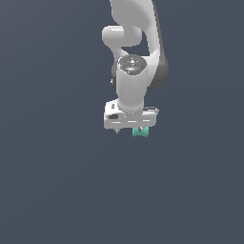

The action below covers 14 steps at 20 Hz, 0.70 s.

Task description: Pick up the object and move it to a goal position.

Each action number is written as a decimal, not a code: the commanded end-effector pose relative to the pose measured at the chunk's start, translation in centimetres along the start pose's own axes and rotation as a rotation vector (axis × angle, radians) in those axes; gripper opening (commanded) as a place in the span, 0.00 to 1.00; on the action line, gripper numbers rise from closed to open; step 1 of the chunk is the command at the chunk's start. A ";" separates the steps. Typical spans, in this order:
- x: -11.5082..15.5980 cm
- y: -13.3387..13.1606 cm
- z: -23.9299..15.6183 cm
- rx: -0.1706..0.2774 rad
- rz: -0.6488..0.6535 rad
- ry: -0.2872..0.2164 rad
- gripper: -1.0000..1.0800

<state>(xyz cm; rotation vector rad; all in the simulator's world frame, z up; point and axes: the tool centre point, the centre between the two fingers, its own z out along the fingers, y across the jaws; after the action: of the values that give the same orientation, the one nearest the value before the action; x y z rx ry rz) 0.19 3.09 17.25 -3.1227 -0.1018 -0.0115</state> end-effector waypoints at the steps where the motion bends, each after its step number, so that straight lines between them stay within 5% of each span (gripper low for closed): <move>1: 0.0 0.0 0.0 0.000 0.000 0.000 0.96; 14: -0.4 0.5 1.1 0.028 0.046 -0.014 0.96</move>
<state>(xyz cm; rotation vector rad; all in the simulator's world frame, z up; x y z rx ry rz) -0.20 2.48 16.10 -3.0966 -0.0268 0.0135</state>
